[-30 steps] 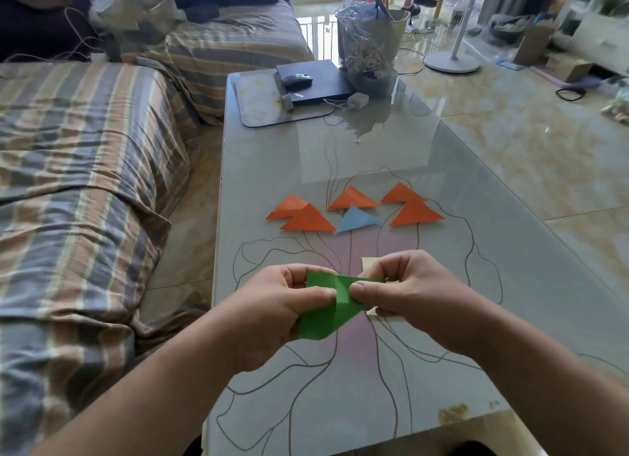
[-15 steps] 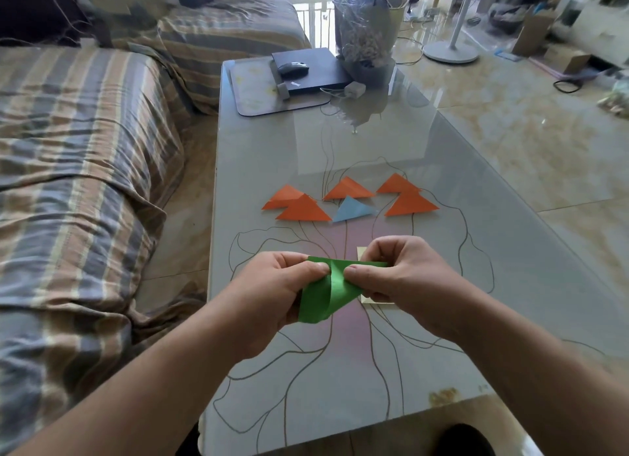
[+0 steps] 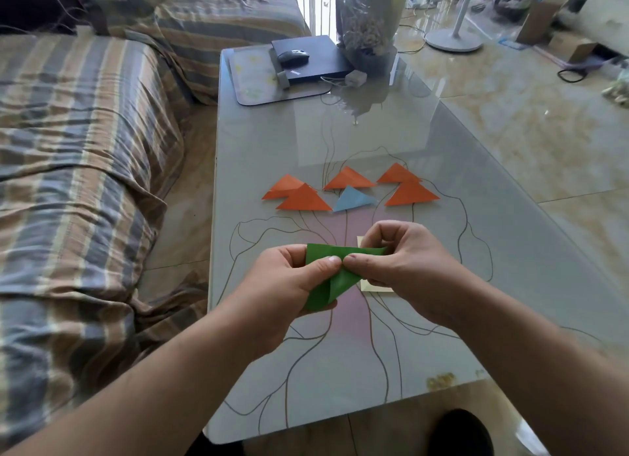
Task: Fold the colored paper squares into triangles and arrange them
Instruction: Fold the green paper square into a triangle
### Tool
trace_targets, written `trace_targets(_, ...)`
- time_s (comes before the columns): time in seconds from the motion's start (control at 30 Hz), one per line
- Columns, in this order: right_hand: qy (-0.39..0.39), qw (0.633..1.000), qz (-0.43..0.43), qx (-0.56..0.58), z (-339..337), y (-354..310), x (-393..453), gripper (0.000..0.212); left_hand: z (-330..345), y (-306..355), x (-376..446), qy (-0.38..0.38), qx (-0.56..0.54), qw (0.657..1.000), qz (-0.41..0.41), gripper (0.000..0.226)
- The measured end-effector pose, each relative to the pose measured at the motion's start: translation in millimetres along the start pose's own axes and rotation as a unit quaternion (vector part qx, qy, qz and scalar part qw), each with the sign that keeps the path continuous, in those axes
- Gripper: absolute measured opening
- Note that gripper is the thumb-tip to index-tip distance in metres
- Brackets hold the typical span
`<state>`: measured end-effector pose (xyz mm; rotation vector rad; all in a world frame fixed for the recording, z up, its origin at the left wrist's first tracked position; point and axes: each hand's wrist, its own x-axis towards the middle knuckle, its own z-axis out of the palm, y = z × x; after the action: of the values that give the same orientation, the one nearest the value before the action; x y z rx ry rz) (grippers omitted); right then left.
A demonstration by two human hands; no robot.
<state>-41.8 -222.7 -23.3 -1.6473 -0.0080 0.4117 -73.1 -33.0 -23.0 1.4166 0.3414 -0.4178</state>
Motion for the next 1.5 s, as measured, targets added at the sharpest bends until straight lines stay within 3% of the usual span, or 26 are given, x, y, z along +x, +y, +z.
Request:
trace_targets(0.3,0.005,0.997,-0.006,0.074,0.6,-1.3,-0.1,0.022,-1.1,-1.4,4.8,0.032,0.009,0.999,0.021,0.023)
trace_targets(0.67,0.007,0.998,-0.010,0.063,2.0,-0.5,1.1,0.018,-4.2,-0.7,4.6,0.027,0.045,0.998,0.041,0.025)
trace_targets(1.07,-0.014,0.998,0.000,0.062,3.3,-1.6,1.5,0.018,-8.8,-1.8,4.4,0.033,0.163,0.963,0.213,0.009)
trace_targets(1.23,-0.006,0.997,0.006,0.080,-1.2,-7.6,1.4,0.009,-12.4,-1.1,6.4,0.056,0.159,0.955,0.244,0.010)
trace_targets(1.5,0.017,0.999,-0.048,0.015,-14.5,-12.7,2.7,0.016,-20.6,6.7,5.0,0.055,0.195,0.940,0.276,0.014)
